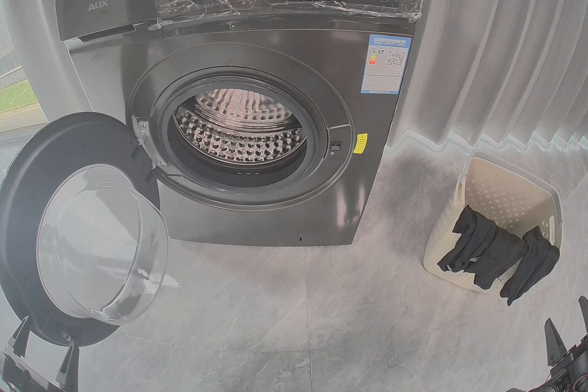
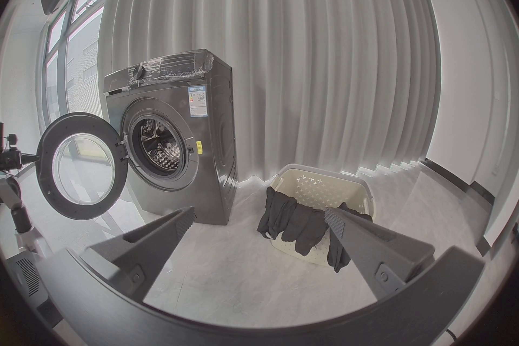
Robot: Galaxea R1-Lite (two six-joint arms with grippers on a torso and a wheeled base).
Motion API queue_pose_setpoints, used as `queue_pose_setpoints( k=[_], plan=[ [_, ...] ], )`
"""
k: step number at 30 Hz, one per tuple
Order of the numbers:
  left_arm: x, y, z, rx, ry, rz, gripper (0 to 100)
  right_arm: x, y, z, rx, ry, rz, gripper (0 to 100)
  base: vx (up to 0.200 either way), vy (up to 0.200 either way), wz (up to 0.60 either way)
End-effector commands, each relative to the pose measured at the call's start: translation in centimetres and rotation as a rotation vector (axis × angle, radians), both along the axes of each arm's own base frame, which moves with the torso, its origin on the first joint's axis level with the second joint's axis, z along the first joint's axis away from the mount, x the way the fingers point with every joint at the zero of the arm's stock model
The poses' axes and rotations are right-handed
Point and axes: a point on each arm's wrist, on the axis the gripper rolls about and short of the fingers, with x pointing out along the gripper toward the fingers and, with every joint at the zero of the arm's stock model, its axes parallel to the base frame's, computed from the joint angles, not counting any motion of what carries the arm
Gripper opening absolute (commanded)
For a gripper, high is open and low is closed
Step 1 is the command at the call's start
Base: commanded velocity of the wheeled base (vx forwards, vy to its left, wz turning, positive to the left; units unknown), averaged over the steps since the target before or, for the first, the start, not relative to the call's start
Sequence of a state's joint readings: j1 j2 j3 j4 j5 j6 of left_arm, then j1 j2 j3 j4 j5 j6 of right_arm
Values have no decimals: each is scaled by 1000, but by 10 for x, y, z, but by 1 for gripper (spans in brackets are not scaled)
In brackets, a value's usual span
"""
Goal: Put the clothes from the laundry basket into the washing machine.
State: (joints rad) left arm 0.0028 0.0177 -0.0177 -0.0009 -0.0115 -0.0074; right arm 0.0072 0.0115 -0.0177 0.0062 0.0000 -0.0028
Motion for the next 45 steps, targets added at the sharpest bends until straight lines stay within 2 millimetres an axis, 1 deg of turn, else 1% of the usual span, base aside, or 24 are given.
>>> queue_pose_setpoints(
  k=[1, 15, 24, 36, 42, 45],
  plan=[
    [0, 0, -5, 0, -1, 0, 100, 1, 0, -5, 0, 8, 0, 100, 0, 0, 0],
    [0, 0, -5, 0, -1, 0, 100, 1, 0, -5, 0, 8, 0, 100, 0, 0, 0],
    [0, 0, -5, 0, -1, 1, 100, 1, 0, -5, 0, 8, 0, 100, 0, -200, 0],
    [0, 0, -5, 0, -1, 1, 100, 1, 0, -5, 0, 8, -1, 100, 0, 0, 0],
    [0, 0, -5, -2, -1, 1, 100, 1, 0, -5, 0, 8, -1, 100, 200, 0, 0],
    [0, 0, -5, 0, -1, 3, 100, 1, 0, -5, 0, 11, -1, 100, 0, 0, 0]
  ],
)
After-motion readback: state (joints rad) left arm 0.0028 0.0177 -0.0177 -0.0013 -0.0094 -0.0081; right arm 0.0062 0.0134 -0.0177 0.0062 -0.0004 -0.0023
